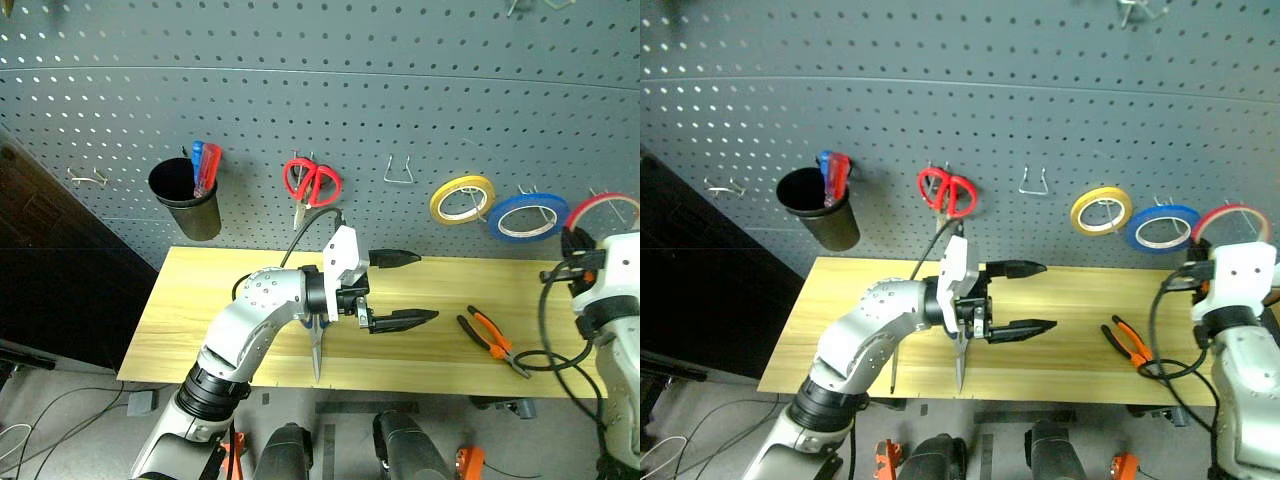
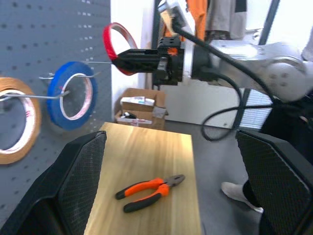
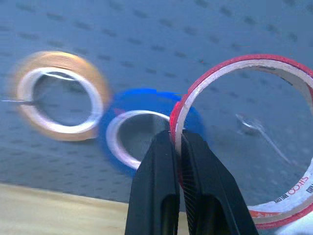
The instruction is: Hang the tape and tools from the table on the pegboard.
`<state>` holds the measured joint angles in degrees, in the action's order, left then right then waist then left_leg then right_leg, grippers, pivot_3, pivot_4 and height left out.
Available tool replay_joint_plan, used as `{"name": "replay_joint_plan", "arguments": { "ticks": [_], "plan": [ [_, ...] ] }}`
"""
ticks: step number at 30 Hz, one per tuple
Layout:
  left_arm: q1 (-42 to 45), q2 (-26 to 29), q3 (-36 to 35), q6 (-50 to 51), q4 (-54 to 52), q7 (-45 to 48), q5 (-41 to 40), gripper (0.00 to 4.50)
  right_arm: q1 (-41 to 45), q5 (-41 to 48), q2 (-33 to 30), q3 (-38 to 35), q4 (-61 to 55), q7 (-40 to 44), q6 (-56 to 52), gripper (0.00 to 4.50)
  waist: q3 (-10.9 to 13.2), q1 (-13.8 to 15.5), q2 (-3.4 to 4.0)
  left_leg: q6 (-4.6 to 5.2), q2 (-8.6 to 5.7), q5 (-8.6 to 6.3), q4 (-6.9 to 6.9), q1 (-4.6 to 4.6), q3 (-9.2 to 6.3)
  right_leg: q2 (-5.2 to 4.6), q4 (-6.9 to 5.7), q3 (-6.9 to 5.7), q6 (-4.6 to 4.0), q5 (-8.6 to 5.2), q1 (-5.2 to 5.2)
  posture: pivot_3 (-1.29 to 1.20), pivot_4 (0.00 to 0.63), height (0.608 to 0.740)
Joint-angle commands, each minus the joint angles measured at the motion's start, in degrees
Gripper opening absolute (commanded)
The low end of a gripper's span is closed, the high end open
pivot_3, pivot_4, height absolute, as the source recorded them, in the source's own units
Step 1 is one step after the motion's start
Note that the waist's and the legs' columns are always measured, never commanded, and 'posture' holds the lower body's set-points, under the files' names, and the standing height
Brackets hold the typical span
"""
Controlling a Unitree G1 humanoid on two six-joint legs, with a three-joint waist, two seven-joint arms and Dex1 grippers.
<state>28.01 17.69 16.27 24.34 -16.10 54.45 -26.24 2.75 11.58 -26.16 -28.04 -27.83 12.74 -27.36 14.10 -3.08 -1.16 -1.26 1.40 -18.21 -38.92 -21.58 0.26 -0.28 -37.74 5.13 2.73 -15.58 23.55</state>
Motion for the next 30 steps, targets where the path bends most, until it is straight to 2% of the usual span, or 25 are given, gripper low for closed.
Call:
{"name": "replay_joint_plan", "arguments": {
  "ticks": [1,9,14,17,22,24,27,28,30],
  "plan": [
    [1.0,-1.15,0.31,-1.76,-1.52,-0.72,0.54,4.5,2.69,1.65,-3.2,-3.2,6.32,2.63,4.43,0.03,-0.01,-0.01,0.01,0.01,-0.01,0.0,-0.01,-0.06,0.0,-0.01,-0.01,0.0,0.0,0.0,0.04,-0.05,0.236,0.74],
    [3.84,-5.75,0.9,-0.96,-0.76,-4.3,0.92,4.5,13.29,6.16,-8.15,-4.89,28.59,7.69,8.95,0.03,-0.05,-0.03,0.07,0.04,-0.03,-0.01,-0.04,-0.09,-0.03,-0.01,-0.1,0.0,0.0,0.0,0.06,-0.05,0.227,0.74],
    [4.41,-7.26,1.88,-1.63,0.08,-5.13,1.75,4.5,18.49,8.81,-8.55,-4.68,37.84,9.33,9.72,0.03,-0.08,-0.14,0.13,0.02,-0.02,0.0,-0.05,-0.08,0.0,-0.02,-0.14,0.04,0.0,0.01,0.06,-0.05,0.227,0.74],
    [4.97,-8.08,2.41,-3.01,1.66,-6.58,3.75,4.5,18.45,8.07,-8.7,-3.0,38.11,9.27,9.83,0.84,-0.09,-0.1,0.16,0.01,-0.01,0.01,-0.05,-0.08,-0.01,-0.02,-0.16,0.03,0.0,0.01,0.08,-0.05,0.229,0.74],
    [4.67,-6.83,3.12,-5.54,4.62,-7.17,8.25,4.5,9.89,6.65,-6.65,-0.03,26.87,6.32,4.72,2.41,-0.11,0.11,0.18,-0.07,0.01,0.05,-0.05,-0.1,-0.04,-0.02,-0.16,0.01,0.0,0.01,0.08,-0.04,0.232,0.74],
    [4.29,-4.69,2.76,-6.63,6.16,-6.39,9.83,4.5,4.17,7.5,-3.55,0.97,18.69,3.24,-0.73,3.1,-0.13,0.38,0.22,-0.12,0.01,0.08,-0.04,-0.17,-0.07,-0.02,-0.18,0.0,0.0,0.01,0.14,-0.04,0.231,0.74],
    [3.96,1.69,2.6,-12.74,10.36,-2.58,14.07,4.5,-4.95,7.39,-0.14,5.9,7.33,-0.33,-12.26,4.09,-0.16,0.5,0.27,-0.16,0.08,0.1,-0.04,-0.24,-0.09,-0.15,-0.26,0.02,0.0,0.01,0.26,-0.04,0.233,0.74],
    [3.86,3.37,2.45,-14.22,11.64,-1.56,14.79,4.5,-6.85,7.42,0.11,7.45,5.13,-0.77,-15.43,4.35,-0.17,0.41,0.3,-0.16,0.1,0.1,-0.04,-0.23,-0.09,-0.17,-0.26,0.01,0.0,0.01,0.28,-0.04,0.233,0.74],
    [3.5,5.99,2.45,-17.04,13.77,0.38,15.85,4.5,-9.16,7.99,0.28,9.8,2.46,-0.69,-19.91,4.35,-0.18,0.19,0.31,-0.18,0.05,0.11,-0.05,-0.25,0.04,-0.18,-0.35,0.03,0.0,0.01,0.42,-0.06,0.237,0.74]
  ]
}}
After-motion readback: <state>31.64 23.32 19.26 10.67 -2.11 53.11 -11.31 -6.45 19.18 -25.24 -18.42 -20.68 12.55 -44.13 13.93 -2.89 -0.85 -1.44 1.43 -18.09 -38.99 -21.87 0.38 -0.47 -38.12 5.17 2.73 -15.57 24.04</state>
